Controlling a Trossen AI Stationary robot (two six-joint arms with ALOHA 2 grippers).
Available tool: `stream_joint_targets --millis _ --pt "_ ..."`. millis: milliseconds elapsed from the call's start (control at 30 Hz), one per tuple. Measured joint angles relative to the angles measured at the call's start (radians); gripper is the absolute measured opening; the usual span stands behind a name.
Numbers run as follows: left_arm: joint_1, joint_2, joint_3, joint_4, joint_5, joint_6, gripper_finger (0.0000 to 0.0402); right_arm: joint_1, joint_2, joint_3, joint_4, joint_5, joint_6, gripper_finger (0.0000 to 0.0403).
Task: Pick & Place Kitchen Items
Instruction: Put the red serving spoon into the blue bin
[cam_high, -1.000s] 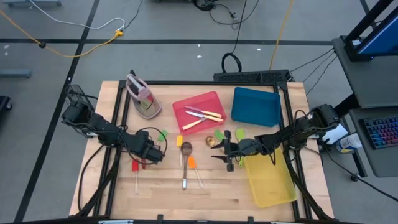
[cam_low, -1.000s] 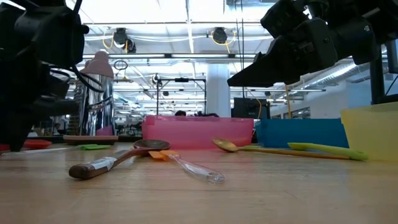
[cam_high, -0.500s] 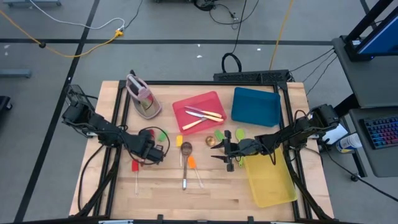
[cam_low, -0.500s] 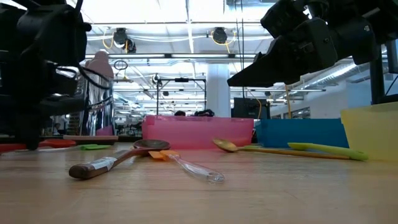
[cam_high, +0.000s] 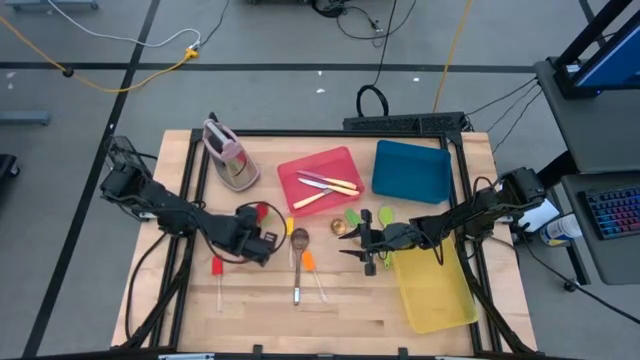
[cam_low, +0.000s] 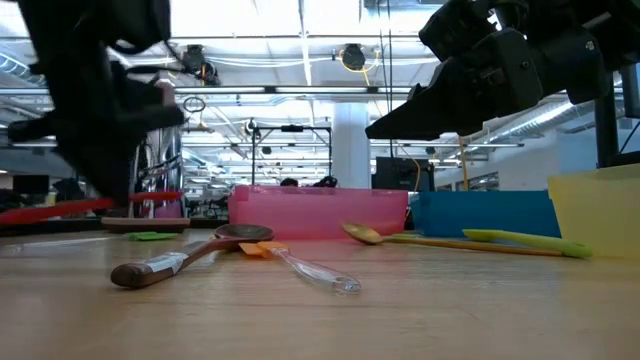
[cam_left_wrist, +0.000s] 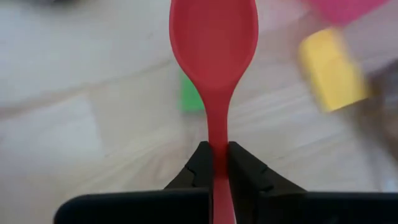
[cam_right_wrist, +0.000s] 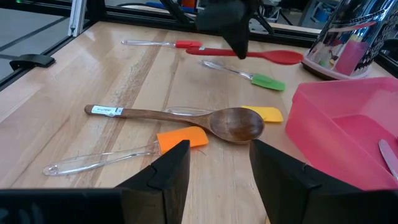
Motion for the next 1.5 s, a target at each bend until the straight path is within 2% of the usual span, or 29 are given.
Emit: stream_joint_targets --millis 100,200,367,500,667,800,967,1200,1500 --pt "-0.001 0.000 0.054 0.037 -0.069 0.089 0.0028 0.000 0.000 0.000 0.005 0.000 0.000 0.0160" --pt "-0.001 0.000 0.089 0.161 -0.135 0.247 0.0028 0.000 0.000 0.000 0.016 0.000 0.000 0.0160" --pt "0.000 0.000 0.097 0.525 -0.215 0.601 0.0011 0.000 0.000 0.000 0.057 0.000 0.029 0.0160" --pt "0.000 0.000 0.098 0.807 -0.222 0.882 0.0019 0.000 0.000 0.000 0.074 -0.002 0.083 0.0160" --pt "0.002 0.000 0.098 1.050 -0.222 1.127 0.0031 0.000 0.000 0.000 0.133 -0.003 0.128 0.0160" --pt "0.012 0.003 0.098 1.168 -0.222 1.246 0.0032 0.000 0.000 0.000 0.195 -0.017 0.166 0.0160" --pt "0.013 0.003 0.098 1.211 -0.222 1.323 0.0034 0.000 0.000 0.000 0.288 -0.159 0.169 0.0160" --pt "0.013 0.004 0.098 1.283 -0.219 1.418 0.0034 -0.018 0.000 0.003 0.409 -0.156 0.146 0.0160" --pt "0.013 0.005 0.098 1.396 -0.115 1.553 0.0035 -0.059 0.000 0.049 0.403 -0.157 0.148 0.0160"
